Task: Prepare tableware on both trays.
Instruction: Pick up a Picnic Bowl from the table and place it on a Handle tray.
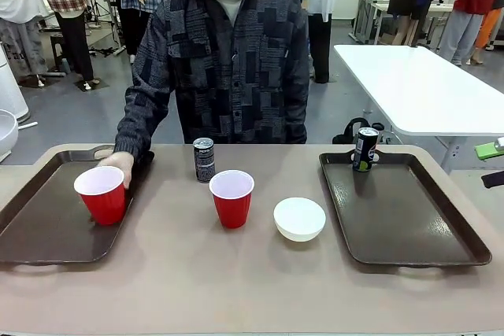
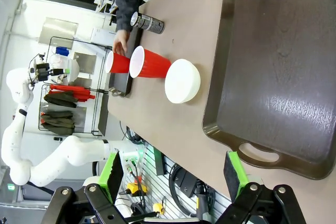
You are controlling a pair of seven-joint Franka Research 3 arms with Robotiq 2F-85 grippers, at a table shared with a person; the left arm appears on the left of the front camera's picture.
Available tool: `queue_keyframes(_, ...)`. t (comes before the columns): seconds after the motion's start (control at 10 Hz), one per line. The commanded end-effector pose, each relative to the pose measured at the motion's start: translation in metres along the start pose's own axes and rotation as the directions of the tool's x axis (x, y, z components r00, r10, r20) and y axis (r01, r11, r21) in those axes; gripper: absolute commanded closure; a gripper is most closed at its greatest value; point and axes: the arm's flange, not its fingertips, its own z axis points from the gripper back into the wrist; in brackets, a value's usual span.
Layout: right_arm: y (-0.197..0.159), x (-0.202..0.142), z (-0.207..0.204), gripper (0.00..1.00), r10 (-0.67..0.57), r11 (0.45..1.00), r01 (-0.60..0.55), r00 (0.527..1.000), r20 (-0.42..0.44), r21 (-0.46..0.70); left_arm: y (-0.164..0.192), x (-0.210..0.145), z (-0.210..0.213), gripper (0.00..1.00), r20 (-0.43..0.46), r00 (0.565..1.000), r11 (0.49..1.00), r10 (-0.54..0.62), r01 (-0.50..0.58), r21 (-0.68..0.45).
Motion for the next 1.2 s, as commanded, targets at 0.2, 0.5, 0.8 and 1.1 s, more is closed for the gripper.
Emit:
queue_keyframes(0.2, -0.001, 0.0, 0.0, 0.0, 0.004, 1.0, -0.004, 1.0, 0.005, 0.017, 0.0, 0.003, -0.003, 0.96, -0.004, 1.0, 1.0, 0.002, -0.002, 0.002)
queue_keyframes(0.5, -0.001, 0.0, 0.0, 0.0, 0.004, 1.0, -0.004, 1.0, 0.005, 0.017, 0.0, 0.005, -0.005, 0.96, -0.008, 1.0, 1.0, 0.003, -0.003, 0.003)
queue_keyframes(0.8, -0.001, 0.0, 0.0, 0.0, 0.004, 1.0, -0.004, 1.0, 0.005, 0.017, -0.03, 0.034, -0.083, 0.96, -0.136, 0.991, 0.996, 0.0, 0.012, 0.083)
queue_keyframes(1.1, -0.001, 0.0, 0.0, 0.0, 0.004, 1.0, -0.004, 1.0, 0.005, 0.017, -0.026, 0.052, -0.119, 0.96, -0.153, 0.986, 0.991, 0.062, -0.043, 0.126)
